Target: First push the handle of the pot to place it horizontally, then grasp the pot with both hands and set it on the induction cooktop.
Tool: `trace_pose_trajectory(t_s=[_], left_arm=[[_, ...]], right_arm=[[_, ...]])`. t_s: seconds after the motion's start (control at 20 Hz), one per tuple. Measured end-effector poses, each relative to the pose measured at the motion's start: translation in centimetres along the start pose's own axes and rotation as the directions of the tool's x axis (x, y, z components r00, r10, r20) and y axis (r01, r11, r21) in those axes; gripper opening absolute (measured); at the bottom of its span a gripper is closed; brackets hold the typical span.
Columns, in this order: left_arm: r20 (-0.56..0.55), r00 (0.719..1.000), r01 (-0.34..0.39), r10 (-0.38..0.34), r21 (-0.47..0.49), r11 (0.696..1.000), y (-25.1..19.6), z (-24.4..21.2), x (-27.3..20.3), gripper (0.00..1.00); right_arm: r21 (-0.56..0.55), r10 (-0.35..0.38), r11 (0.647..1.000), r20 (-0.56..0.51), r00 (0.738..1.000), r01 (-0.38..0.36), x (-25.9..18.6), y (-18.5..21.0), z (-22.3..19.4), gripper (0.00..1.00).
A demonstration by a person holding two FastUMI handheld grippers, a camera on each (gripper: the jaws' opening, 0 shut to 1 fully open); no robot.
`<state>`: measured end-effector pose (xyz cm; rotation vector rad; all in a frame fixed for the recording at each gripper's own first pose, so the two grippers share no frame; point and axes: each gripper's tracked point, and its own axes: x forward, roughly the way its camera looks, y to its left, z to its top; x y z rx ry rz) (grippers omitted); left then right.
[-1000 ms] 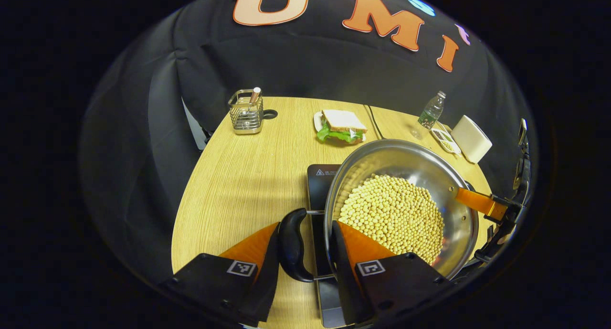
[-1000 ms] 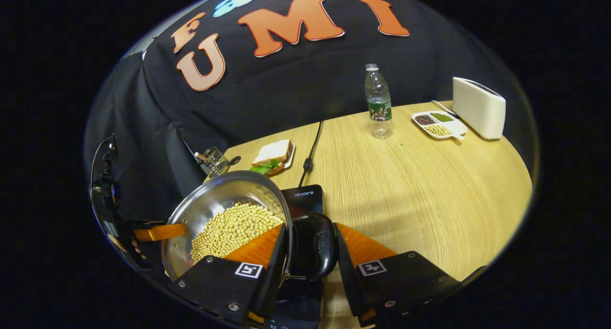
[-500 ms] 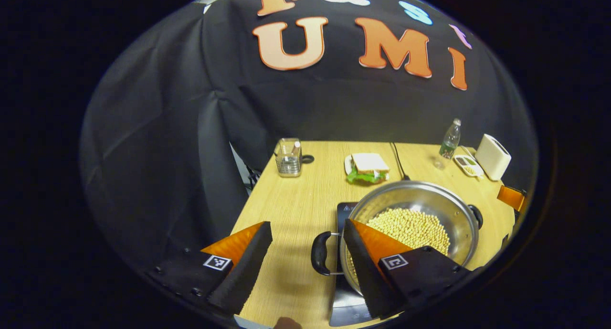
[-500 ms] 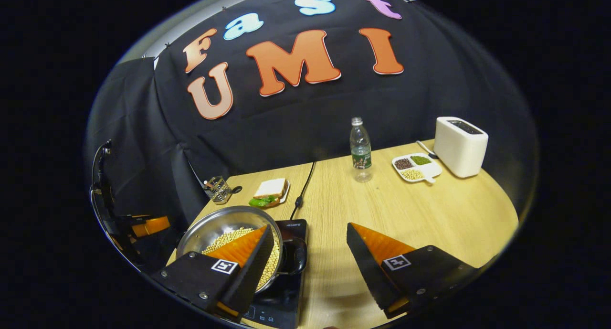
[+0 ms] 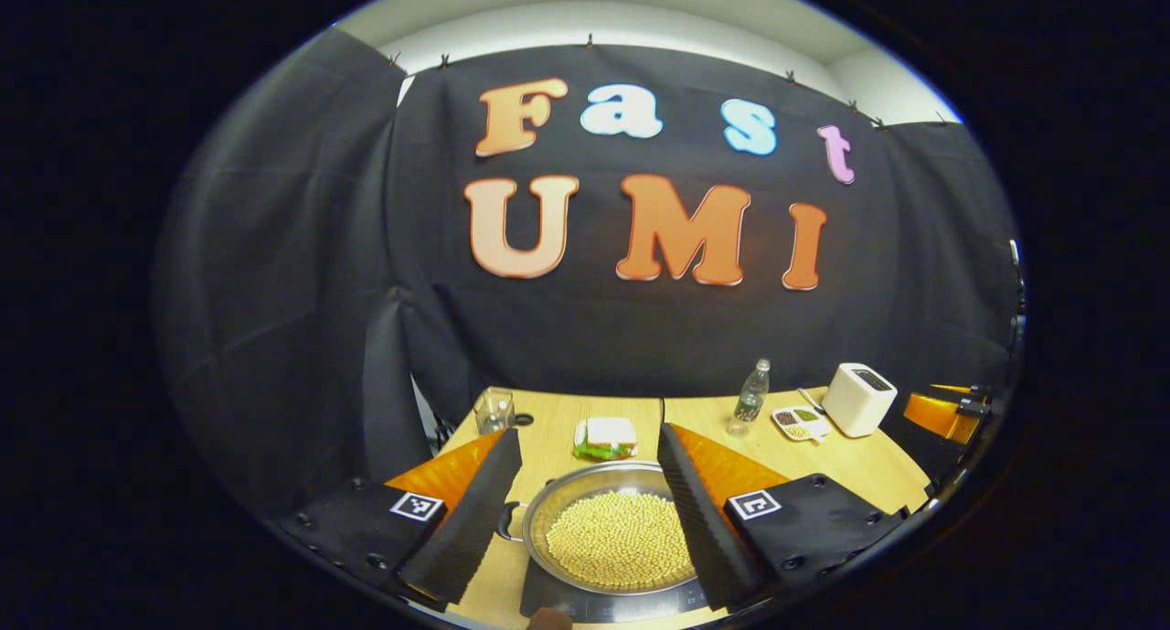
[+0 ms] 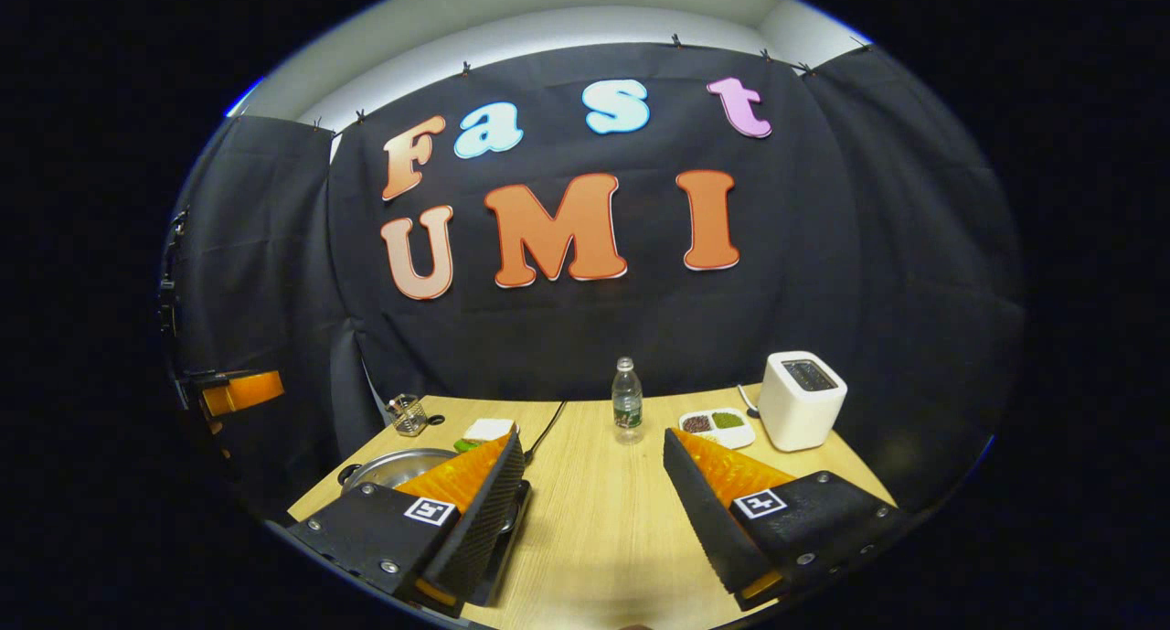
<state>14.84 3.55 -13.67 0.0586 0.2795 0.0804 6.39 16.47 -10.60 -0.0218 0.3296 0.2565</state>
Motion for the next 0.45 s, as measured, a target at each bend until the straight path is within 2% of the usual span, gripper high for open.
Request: trace_pose_trajectory(t_s=[0.2,0.45], left_arm=[[0.129,0.991,-0.04,0.037,0.016,0.999,-1.7,5.1,-4.2,0.97],[0.173,0.985,0.013,-0.001,-0.065,0.998,-4.6,6.9,-8.0,0.96]], right_arm=[[-0.041,-0.047,0.998,0.107,0.993,0.052,-3.8,-3.8,4.9,0.95],[-0.002,-0.065,0.998,0.228,0.971,0.067,-8.2,-6.5,9.3,0.95]])
